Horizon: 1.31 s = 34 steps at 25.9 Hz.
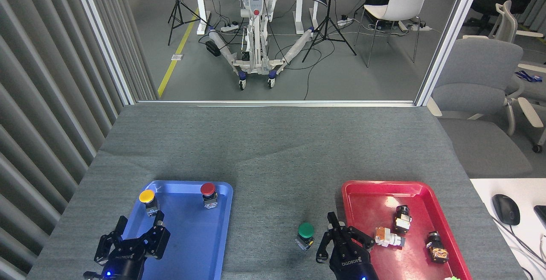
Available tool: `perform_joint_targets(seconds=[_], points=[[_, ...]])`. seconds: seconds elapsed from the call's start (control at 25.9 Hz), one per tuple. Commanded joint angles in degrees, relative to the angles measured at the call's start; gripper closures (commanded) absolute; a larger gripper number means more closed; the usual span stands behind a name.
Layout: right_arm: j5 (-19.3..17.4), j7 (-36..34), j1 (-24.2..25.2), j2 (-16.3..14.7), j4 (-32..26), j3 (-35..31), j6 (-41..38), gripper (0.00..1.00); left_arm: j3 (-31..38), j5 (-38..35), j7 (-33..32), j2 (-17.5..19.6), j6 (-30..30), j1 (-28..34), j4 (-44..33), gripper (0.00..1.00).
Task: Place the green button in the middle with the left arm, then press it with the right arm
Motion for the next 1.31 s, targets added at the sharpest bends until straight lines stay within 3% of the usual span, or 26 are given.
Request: perform_joint_targets(seconds=[0.0, 0.23, 0.54, 0.77, 0.96, 1.27], points=[[1.3, 0.3, -0.3, 1.1, 0.9, 0.7, 0.1, 0.92, 0.2, 0.5, -0.3, 0.4, 0.0, 0.6, 0.7, 0.01], [2.7, 0.2, -1.0, 1.8, 5.3, 2.7, 0.4, 0.92, 0.9, 2.7, -1.8, 0.6, -0.7, 0.2, 1.8, 0.01], [2.6, -0.1, -5.6, 2.6, 10.7, 3.3, 1.9, 0.92, 0.9, 2.7, -1.3, 1.3, -3.9, -0.1, -0.3, 0.01], [2.6, -0.1, -5.3, 2.4, 10.9, 3.4, 1.8, 0.92, 0.9, 2.7, -1.3, 1.3, -4.5, -0.2, -1.2, 0.01], [2.6, -0.3, -4.9, 2.4, 12.2, 3.4, 1.9, 0.92, 1.0, 2.5, -0.8, 4.9, -4.4, 0.0, -0.9, 0.01], [2.6, -1.5, -5.2, 2.5, 15.6, 3.3, 2.0, 0.92, 0.6, 1.5, -1.6, 3.7, -2.5, -0.2, -1.9, 0.01]])
